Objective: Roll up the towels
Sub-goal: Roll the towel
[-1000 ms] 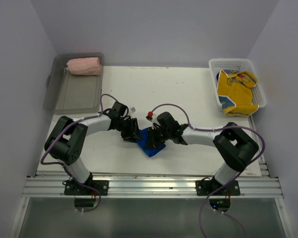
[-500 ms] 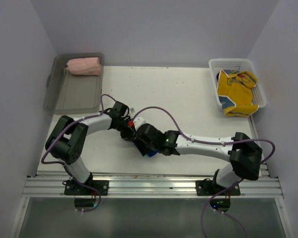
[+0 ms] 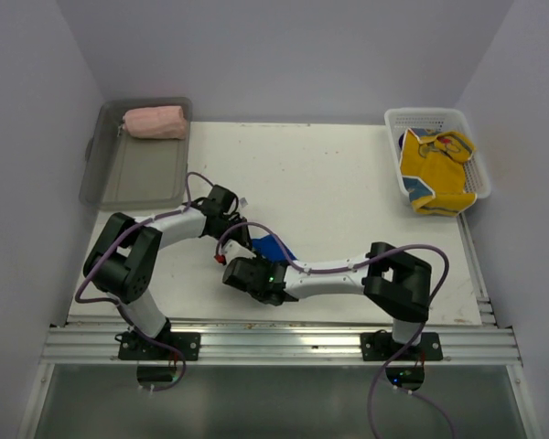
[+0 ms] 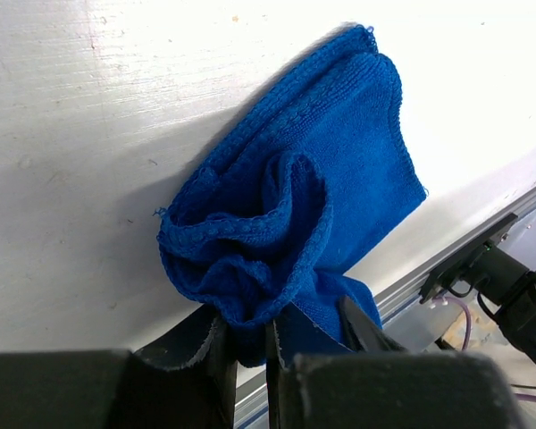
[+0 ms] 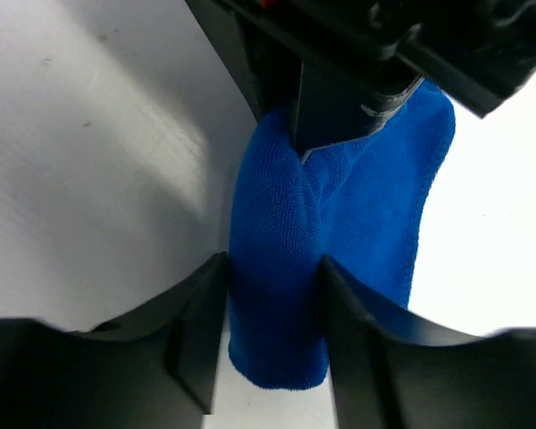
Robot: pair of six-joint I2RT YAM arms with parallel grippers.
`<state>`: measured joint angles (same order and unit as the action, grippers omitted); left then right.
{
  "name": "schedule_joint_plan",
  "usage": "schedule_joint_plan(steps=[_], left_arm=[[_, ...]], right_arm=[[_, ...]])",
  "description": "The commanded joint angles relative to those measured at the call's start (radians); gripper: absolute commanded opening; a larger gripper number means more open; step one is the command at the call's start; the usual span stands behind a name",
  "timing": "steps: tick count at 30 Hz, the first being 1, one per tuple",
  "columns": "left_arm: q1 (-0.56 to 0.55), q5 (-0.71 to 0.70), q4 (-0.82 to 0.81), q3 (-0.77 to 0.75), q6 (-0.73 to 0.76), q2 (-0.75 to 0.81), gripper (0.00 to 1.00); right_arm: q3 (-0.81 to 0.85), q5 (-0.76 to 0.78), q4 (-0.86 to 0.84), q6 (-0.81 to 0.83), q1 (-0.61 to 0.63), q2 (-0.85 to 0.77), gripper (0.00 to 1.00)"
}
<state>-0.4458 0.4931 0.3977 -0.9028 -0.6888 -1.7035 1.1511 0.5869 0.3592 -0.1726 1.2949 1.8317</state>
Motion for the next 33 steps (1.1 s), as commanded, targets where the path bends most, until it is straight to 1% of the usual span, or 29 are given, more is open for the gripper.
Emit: schedule_joint_plan(steps=[1, 2, 3, 4, 5, 6, 7, 8, 10, 11, 12, 13, 14, 18, 19, 20, 21, 23, 24, 33], left_arm=[[0.001, -0.004, 0.016, -0.034, -0.006, 0.011, 0.17], [-0.001, -0.004, 0.018, -0.036, -0.005, 0.015, 0.20], [-0.001, -0.002, 0.020, -0.036, -0.005, 0.018, 0.23], [-0.001, -0.002, 0.024, -0.038, -0.002, 0.018, 0.29], [-0.001, -0.005, 0.024, -0.039, 0.000, 0.025, 0.46], [-0.001, -0.002, 0.023, -0.039, 0.002, 0.027, 0.54], [-0.001, -0.001, 0.020, -0.041, 0.003, 0.031, 0.61], [0.001, 0.001, 0.020, -0.041, 0.005, 0.039, 0.70], [0.002, 0.004, 0.026, -0.045, 0.009, 0.048, 0.75], [0.005, 0.004, 0.026, -0.047, 0.011, 0.062, 0.77], [0.009, 0.012, 0.026, -0.047, 0.008, 0.070, 0.80], [0.012, 0.019, 0.012, -0.038, 0.003, 0.077, 0.81], [0.022, 0.028, 0.003, -0.033, -0.001, 0.094, 0.85], [0.030, 0.038, -0.020, -0.024, -0.011, 0.117, 0.89], [0.030, 0.041, -0.029, -0.022, -0.014, 0.117, 0.93], [0.030, 0.045, -0.036, -0.019, -0.014, 0.117, 0.93], [0.030, 0.051, -0.043, -0.018, -0.017, 0.117, 0.93], [0.030, 0.055, -0.057, -0.010, -0.020, 0.117, 0.93], [0.032, 0.053, -0.063, -0.005, -0.020, 0.119, 0.94], [0.030, 0.050, -0.154, 0.068, -0.032, 0.107, 0.92]], right_arm=[[-0.005, 0.091, -0.019, -0.024, 0.001, 0.014, 0.44], [-0.010, 0.099, -0.019, -0.042, 0.000, 0.011, 0.38], [-0.020, 0.100, -0.019, -0.053, -0.003, 0.002, 0.24], [-0.027, 0.071, -0.020, -0.065, -0.022, -0.009, 0.18], [-0.037, 0.033, -0.043, -0.091, -0.037, -0.046, 0.10], [-0.071, -0.010, -0.063, -0.097, -0.052, -0.069, 0.08], [-0.092, -0.116, -0.090, -0.099, -0.086, -0.090, 0.06], [-0.111, -0.163, -0.115, -0.100, -0.104, -0.132, 0.05], [-0.139, -0.272, -0.150, -0.110, -0.161, -0.163, 0.03], [-0.149, -0.362, -0.176, -0.122, -0.181, -0.188, 0.03], [-0.172, -0.416, -0.192, -0.123, -0.198, -0.201, 0.02], [-0.178, -0.459, -0.201, -0.128, -0.235, -0.209, 0.02], [-0.183, -0.546, -0.212, -0.137, -0.253, -0.213, 0.02], [-0.203, -0.700, -0.244, -0.166, -0.321, -0.218, 0.01], [-0.205, -0.732, -0.253, -0.176, -0.341, -0.213, 0.01], [-0.208, -0.754, -0.267, -0.192, -0.351, -0.212, 0.01], [-0.214, -0.813, -0.278, -0.200, -0.361, -0.207, 0.01], [-0.218, -0.851, -0.301, -0.223, -0.385, -0.196, 0.01], [-0.231, -0.895, -0.313, -0.231, -0.400, -0.193, 0.01], [-0.324, -1.058, -0.468, -0.375, -0.503, -0.167, 0.00]])
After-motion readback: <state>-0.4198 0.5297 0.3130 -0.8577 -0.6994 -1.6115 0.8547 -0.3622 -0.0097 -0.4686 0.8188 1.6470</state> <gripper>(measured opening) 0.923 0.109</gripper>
